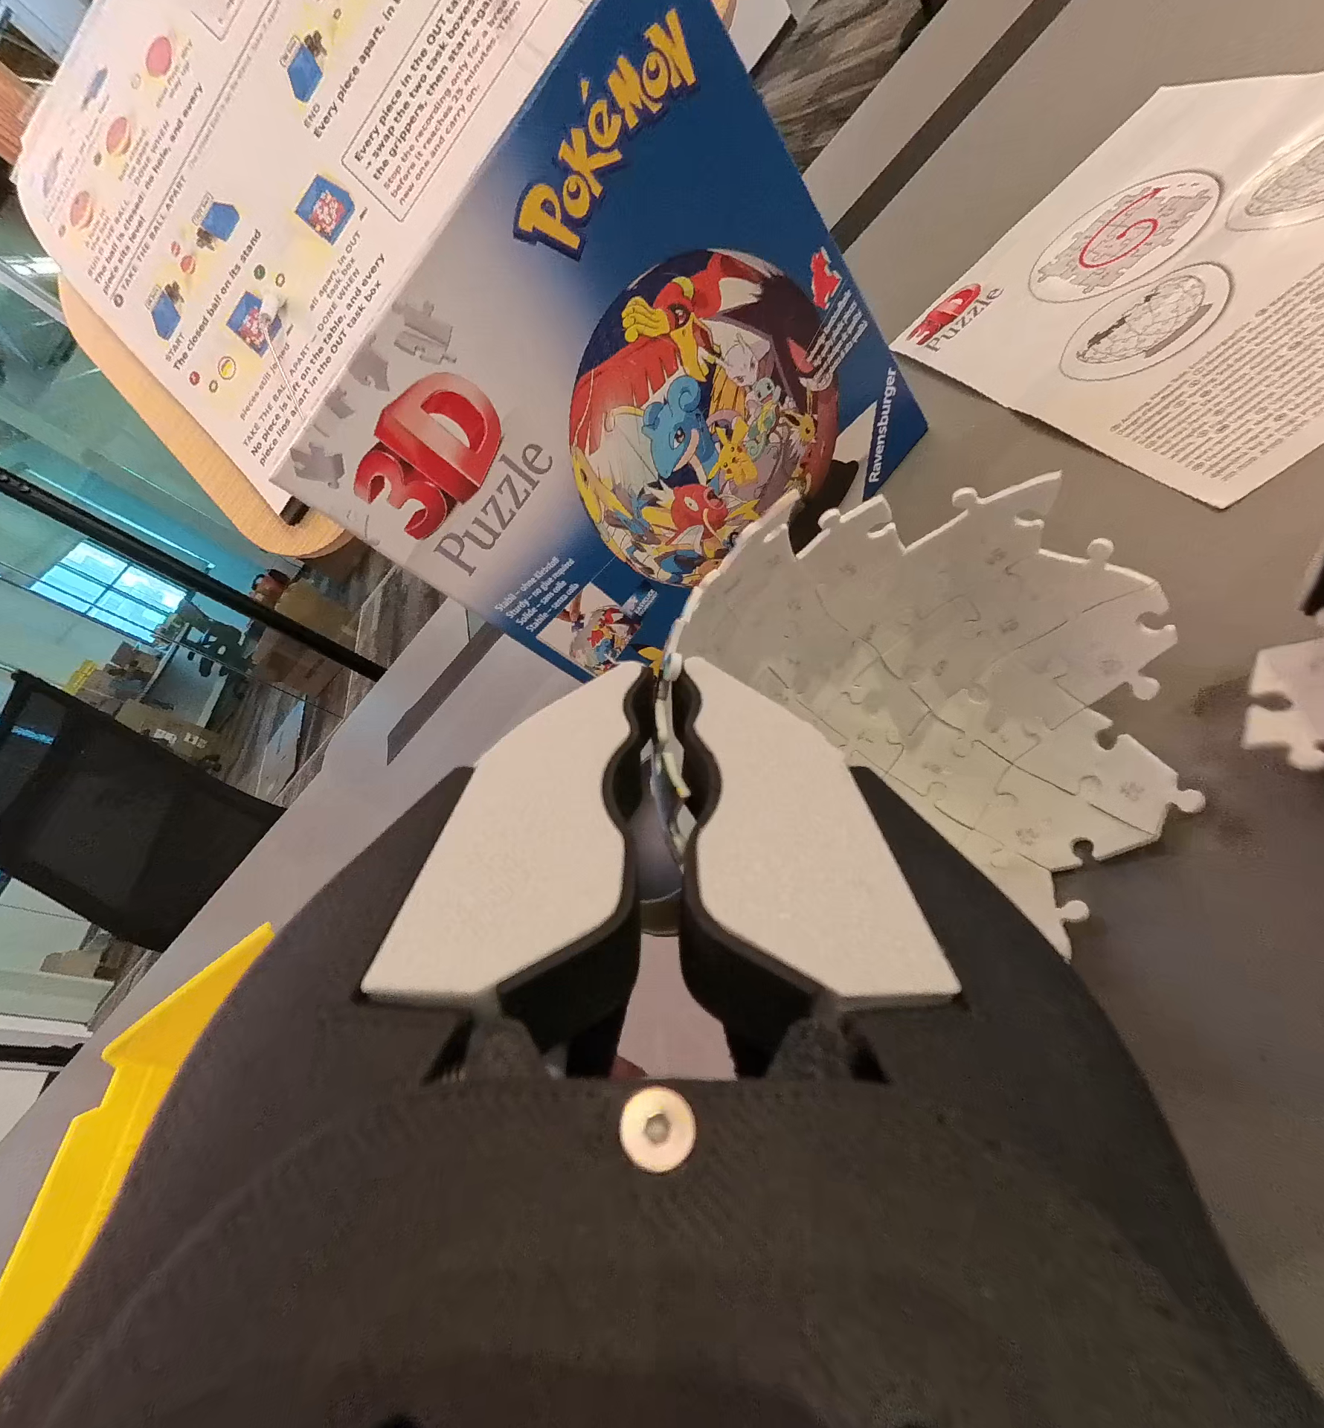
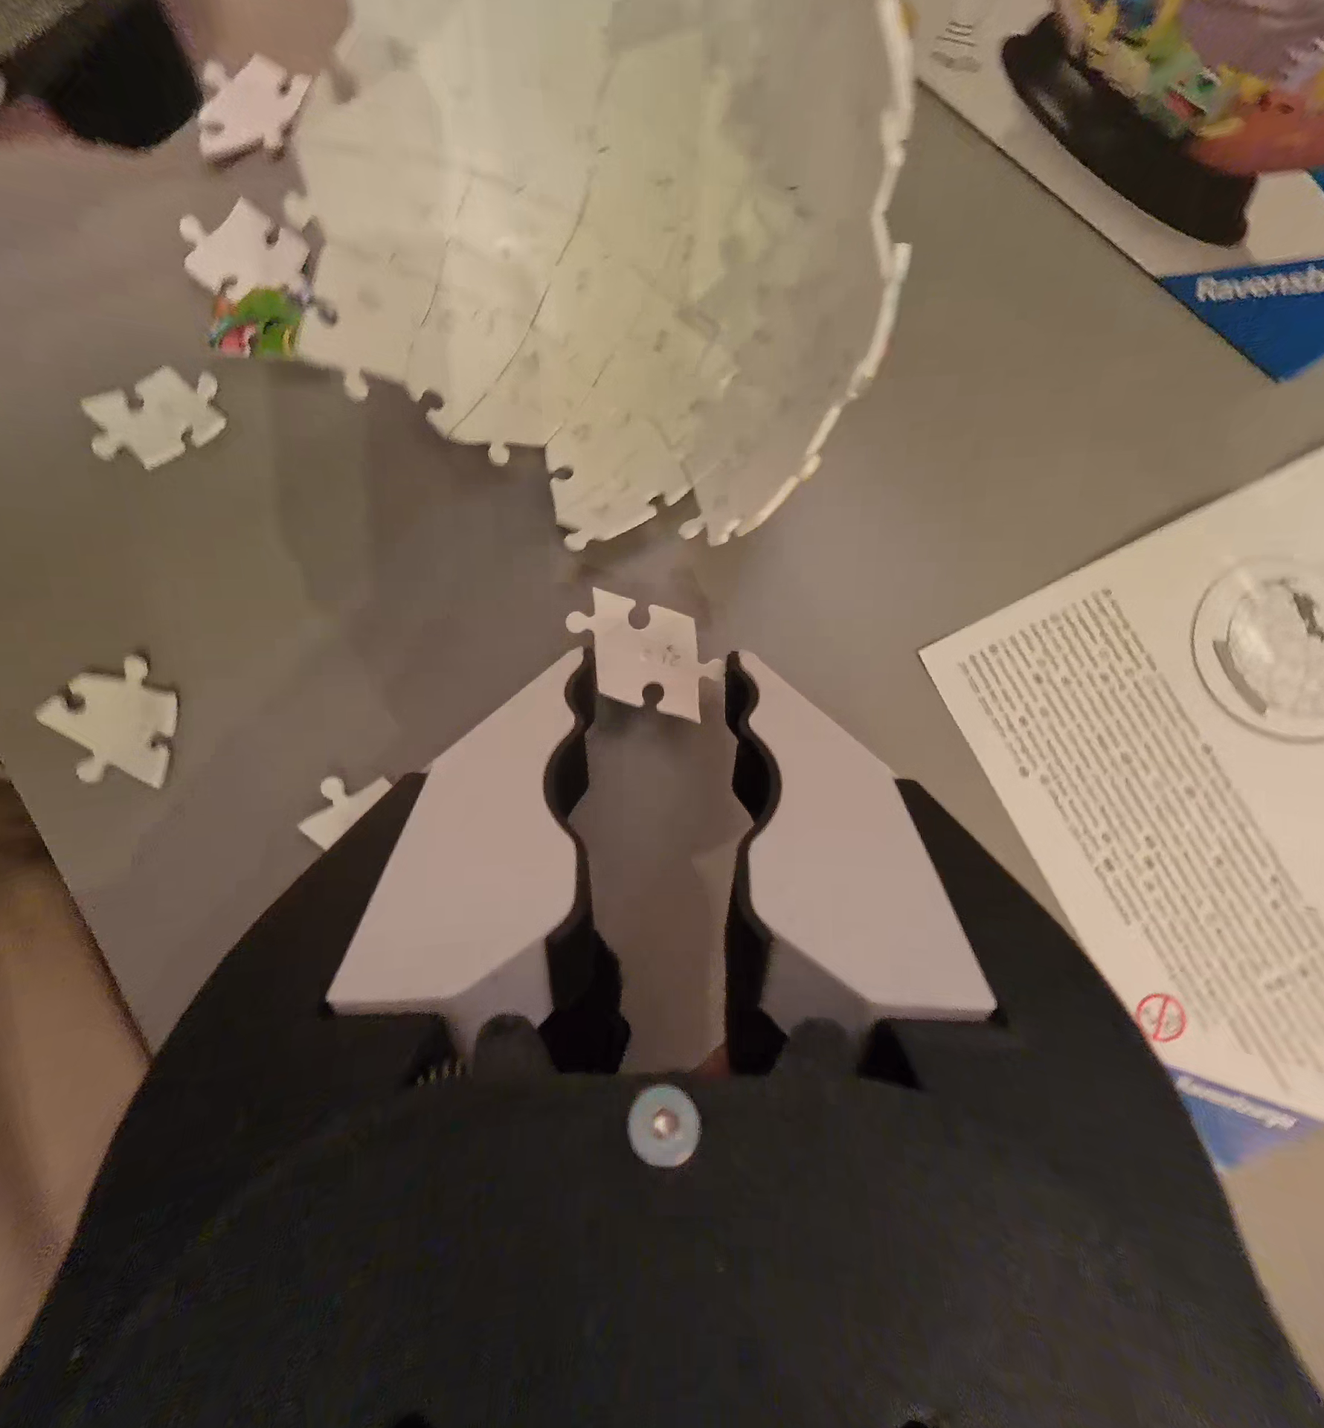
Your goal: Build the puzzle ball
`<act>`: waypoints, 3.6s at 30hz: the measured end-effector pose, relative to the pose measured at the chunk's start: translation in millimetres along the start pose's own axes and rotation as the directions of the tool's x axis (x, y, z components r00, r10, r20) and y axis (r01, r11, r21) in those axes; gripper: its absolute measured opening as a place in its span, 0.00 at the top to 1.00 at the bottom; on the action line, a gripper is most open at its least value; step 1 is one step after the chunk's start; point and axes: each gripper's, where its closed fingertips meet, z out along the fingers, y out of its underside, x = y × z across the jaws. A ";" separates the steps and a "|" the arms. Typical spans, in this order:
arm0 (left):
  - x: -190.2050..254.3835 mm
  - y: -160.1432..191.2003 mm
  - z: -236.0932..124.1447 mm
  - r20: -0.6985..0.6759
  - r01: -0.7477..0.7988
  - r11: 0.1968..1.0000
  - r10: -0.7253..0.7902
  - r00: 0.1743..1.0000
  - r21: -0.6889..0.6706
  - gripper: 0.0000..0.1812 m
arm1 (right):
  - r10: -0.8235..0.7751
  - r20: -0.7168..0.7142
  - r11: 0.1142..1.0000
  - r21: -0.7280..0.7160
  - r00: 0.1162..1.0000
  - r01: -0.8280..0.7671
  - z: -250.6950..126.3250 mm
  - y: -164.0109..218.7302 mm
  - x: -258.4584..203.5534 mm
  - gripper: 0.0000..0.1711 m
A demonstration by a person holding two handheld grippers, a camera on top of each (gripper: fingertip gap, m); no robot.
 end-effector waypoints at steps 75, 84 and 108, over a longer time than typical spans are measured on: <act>-0.7 -1.2 0.4 0.017 -0.021 1.000 0.021 1.000 -0.004 0.98 | -0.385 0.232 0.920 0.020 0.893 0.391 1.6 12.7 -15.7 0.88; -1.7 -0.8 0.7 0.021 -0.024 1.000 0.024 0.999 -0.006 0.98 | -0.387 0.211 0.921 0.036 0.898 0.388 8.5 13.9 -21.6 0.98; 4.3 -18.0 -4.5 0.053 -0.189 0.982 0.189 0.981 0.013 0.98 | -0.444 0.033 0.896 -0.021 0.896 0.444 5.7 -9.9 0.8 0.98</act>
